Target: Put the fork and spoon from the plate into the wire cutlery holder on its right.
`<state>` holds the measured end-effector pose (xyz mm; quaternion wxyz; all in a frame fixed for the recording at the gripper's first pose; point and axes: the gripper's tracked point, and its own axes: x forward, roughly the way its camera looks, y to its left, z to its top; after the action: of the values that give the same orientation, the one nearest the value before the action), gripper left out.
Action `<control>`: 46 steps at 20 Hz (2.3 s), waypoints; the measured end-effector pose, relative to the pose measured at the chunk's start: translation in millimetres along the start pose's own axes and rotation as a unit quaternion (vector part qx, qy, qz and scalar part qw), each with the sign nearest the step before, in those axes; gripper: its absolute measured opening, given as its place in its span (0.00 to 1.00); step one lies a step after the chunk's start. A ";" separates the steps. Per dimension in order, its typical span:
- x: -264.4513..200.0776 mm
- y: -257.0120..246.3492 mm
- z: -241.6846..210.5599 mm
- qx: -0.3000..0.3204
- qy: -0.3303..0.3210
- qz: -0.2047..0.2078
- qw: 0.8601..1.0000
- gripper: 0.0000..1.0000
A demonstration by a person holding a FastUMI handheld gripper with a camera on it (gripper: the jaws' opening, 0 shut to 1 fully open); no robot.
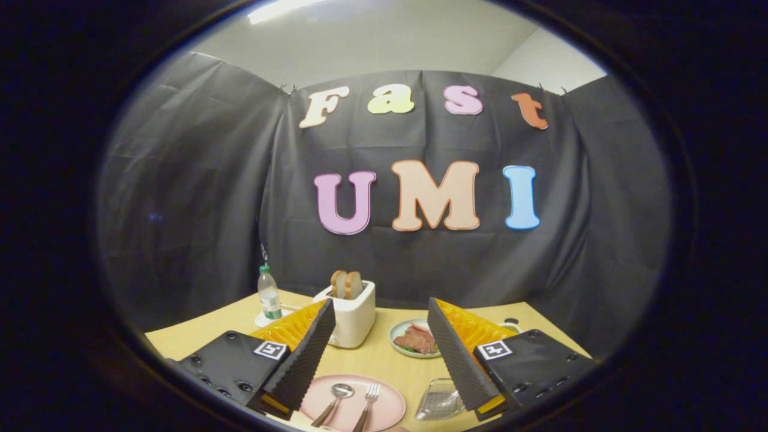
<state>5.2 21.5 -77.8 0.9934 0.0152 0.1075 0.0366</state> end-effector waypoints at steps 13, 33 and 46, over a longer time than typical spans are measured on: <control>10.4 21.1 -107.2 -0.032 0.143 0.037 0.989 0.99; -3.1 17.7 -259.9 -0.046 0.351 0.039 0.934 0.99; -18.0 20.2 -293.0 -0.055 0.406 0.040 0.911 0.50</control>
<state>-76.7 46.7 -359.3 0.8609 -0.0516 0.4989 0.0854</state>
